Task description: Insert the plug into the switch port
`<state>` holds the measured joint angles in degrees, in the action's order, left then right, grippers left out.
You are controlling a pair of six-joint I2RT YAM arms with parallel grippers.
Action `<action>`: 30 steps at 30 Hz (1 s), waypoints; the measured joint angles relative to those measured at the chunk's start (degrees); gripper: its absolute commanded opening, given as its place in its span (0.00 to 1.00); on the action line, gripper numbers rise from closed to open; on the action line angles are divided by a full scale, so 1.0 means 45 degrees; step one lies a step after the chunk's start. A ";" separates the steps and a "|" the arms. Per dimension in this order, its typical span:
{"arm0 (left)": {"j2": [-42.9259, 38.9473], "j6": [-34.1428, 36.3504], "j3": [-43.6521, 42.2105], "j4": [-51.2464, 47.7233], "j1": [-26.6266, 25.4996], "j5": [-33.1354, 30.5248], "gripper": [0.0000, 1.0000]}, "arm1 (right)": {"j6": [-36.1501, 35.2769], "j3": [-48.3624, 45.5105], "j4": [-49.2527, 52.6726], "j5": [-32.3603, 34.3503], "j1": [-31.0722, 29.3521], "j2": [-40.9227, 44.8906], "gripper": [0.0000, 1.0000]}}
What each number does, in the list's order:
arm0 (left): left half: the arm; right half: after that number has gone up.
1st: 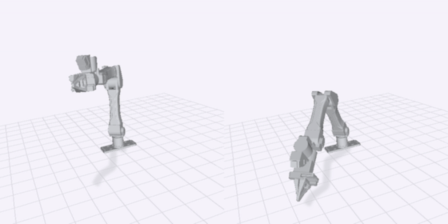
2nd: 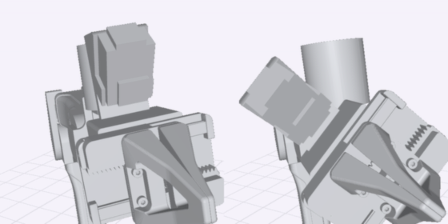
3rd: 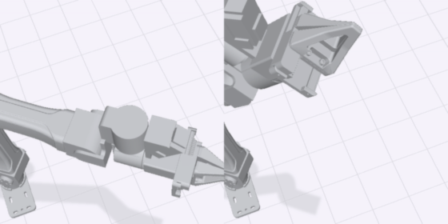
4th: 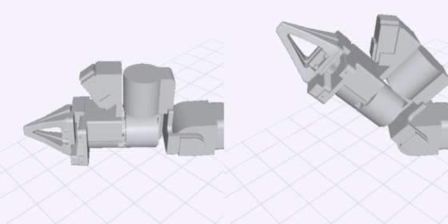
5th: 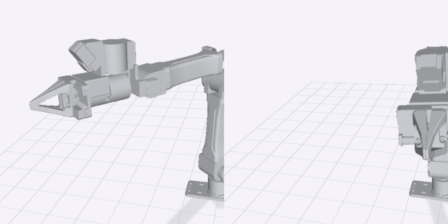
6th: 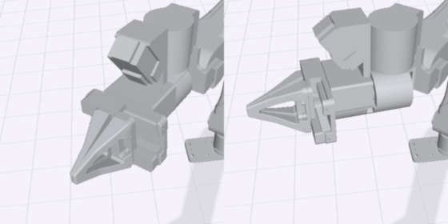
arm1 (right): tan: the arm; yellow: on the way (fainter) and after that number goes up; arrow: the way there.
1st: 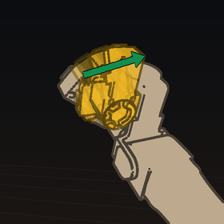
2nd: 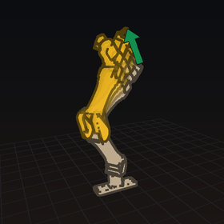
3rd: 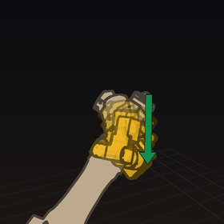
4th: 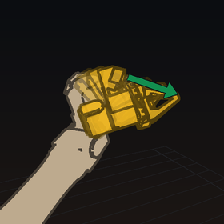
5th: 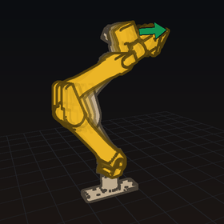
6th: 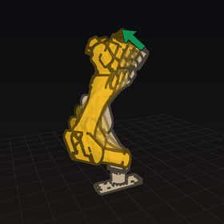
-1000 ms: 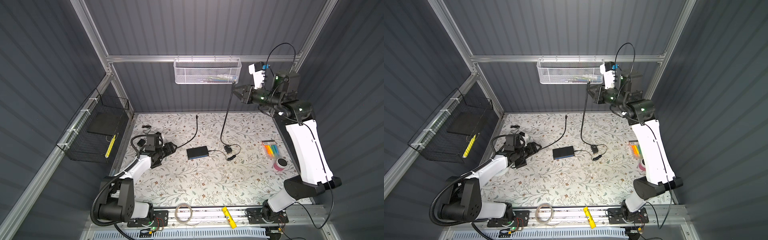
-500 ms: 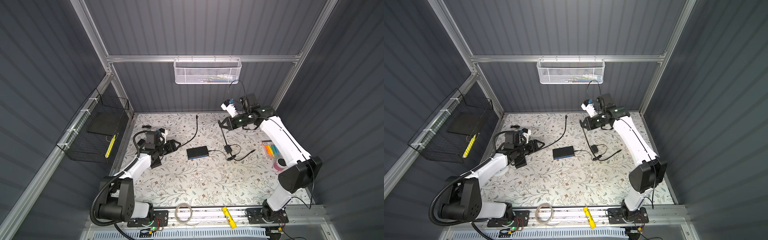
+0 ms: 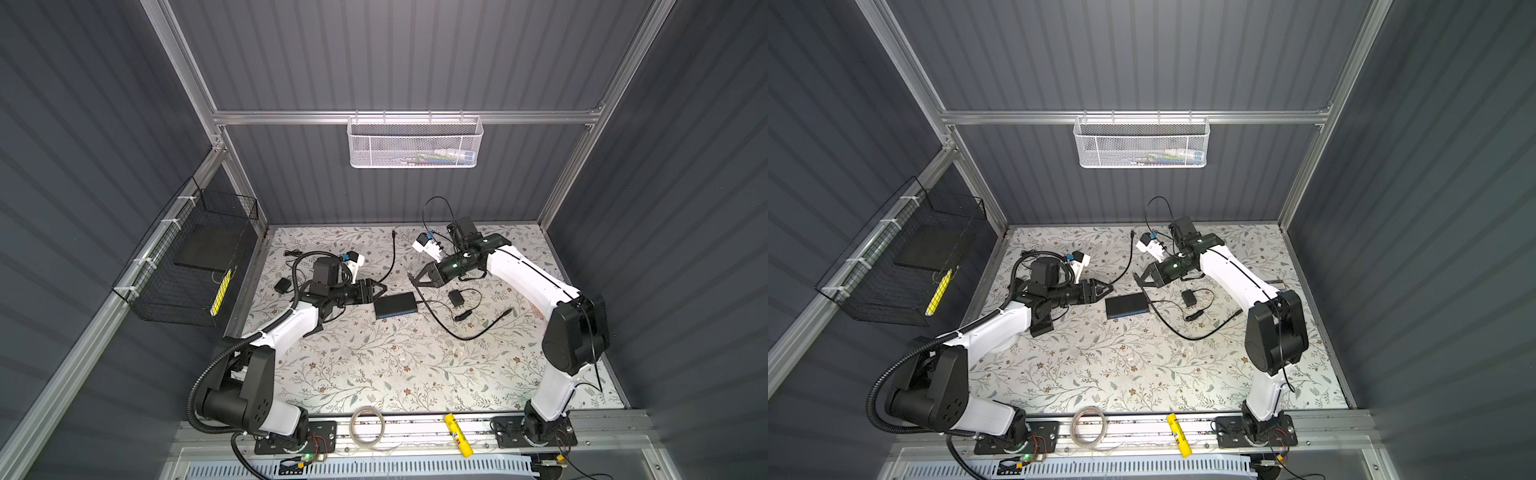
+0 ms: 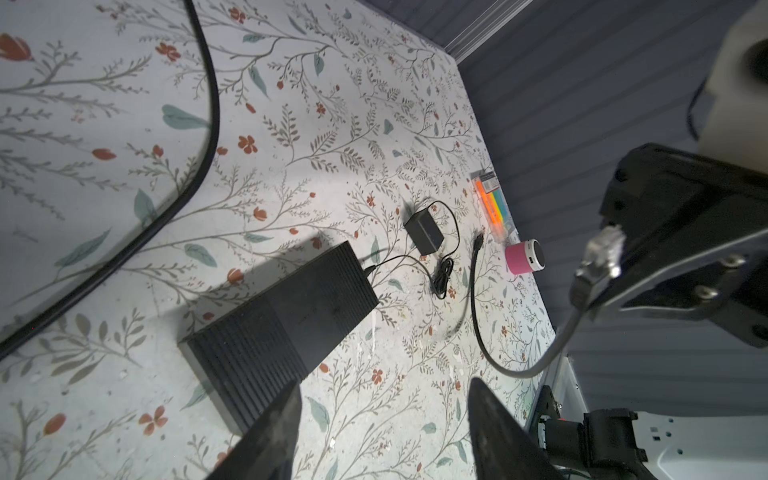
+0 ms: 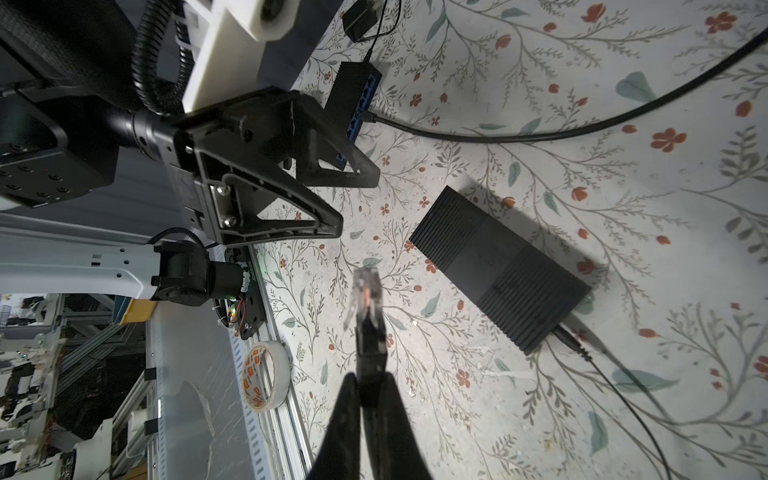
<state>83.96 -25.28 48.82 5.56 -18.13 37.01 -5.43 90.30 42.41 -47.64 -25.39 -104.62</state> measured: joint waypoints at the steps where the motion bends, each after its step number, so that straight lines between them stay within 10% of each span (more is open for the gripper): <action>1: 0.0000 -0.0044 0.0000 0.0199 0.0000 0.0126 0.64 | 0.0000 -0.0087 -0.0087 -0.0112 0.0000 -0.0024 0.00; 16: 0.1243 -0.1511 0.0000 0.3570 -0.0753 0.1778 0.57 | 0.0000 -0.0165 -0.0471 -0.0500 -0.0646 -0.0918 0.00; 30: 0.1744 -0.2302 0.0000 0.5076 -0.0942 0.2414 0.23 | -0.0039 -0.0102 -0.0466 -0.0573 -0.0845 -0.0933 0.00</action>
<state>91.81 -35.64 48.82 28.40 -22.37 47.88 -5.61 89.84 40.32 -50.22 -29.19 -108.81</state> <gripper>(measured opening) 0.258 0.076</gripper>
